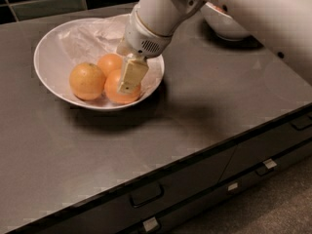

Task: Pick orange from white bowl

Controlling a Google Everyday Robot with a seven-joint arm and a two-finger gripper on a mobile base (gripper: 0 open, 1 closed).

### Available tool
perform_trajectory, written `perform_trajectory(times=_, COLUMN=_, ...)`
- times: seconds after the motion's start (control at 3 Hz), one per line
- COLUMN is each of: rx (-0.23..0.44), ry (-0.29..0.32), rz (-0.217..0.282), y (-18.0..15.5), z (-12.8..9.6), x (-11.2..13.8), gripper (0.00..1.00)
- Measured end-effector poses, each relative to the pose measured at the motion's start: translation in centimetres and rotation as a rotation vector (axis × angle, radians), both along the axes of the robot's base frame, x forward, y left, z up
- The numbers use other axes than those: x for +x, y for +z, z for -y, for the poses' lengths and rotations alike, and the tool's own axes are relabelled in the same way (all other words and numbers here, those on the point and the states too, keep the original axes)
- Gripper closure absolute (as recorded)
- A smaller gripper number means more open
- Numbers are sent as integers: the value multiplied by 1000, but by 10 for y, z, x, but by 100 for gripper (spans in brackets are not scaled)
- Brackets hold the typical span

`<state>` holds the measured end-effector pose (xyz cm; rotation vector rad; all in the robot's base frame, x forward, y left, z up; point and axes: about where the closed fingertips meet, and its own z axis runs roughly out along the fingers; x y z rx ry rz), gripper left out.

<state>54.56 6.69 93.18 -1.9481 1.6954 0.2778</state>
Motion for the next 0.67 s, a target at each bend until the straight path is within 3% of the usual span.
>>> perform_trajectory(times=0.67, rx=-33, ry=9, rz=-21, y=-16, z=-6, x=3, gripper=32)
